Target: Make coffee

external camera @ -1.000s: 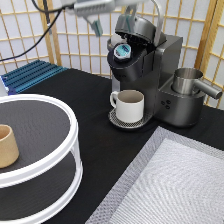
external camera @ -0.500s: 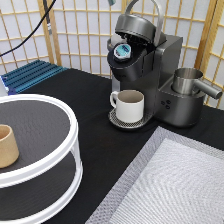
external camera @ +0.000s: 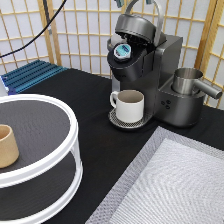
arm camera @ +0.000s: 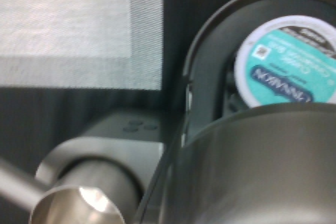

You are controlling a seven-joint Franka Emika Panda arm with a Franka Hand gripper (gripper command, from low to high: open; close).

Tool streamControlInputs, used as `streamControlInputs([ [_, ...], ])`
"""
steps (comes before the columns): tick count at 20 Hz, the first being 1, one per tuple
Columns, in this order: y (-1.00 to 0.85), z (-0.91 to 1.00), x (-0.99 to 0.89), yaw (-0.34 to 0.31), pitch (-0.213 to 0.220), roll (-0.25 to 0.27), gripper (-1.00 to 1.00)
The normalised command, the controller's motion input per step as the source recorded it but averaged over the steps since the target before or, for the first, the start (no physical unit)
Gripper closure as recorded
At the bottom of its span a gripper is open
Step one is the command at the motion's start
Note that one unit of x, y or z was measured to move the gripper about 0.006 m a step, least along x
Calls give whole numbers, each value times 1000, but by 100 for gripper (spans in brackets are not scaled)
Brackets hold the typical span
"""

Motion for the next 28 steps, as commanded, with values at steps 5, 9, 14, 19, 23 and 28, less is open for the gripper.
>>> streamControlInputs([
  [5, -36, -124, 68, -24, 0, -72, -100],
  [9, 0, -435, 0, 43, 0, -64, -100],
  [14, -173, -215, 0, 86, 0, -43, -100],
  [19, -765, -361, -11, 104, 3, 35, -100],
  [23, -688, -556, 7, 100, 0, 52, -100],
  [28, -346, -196, 29, 84, 0, 15, -100],
])
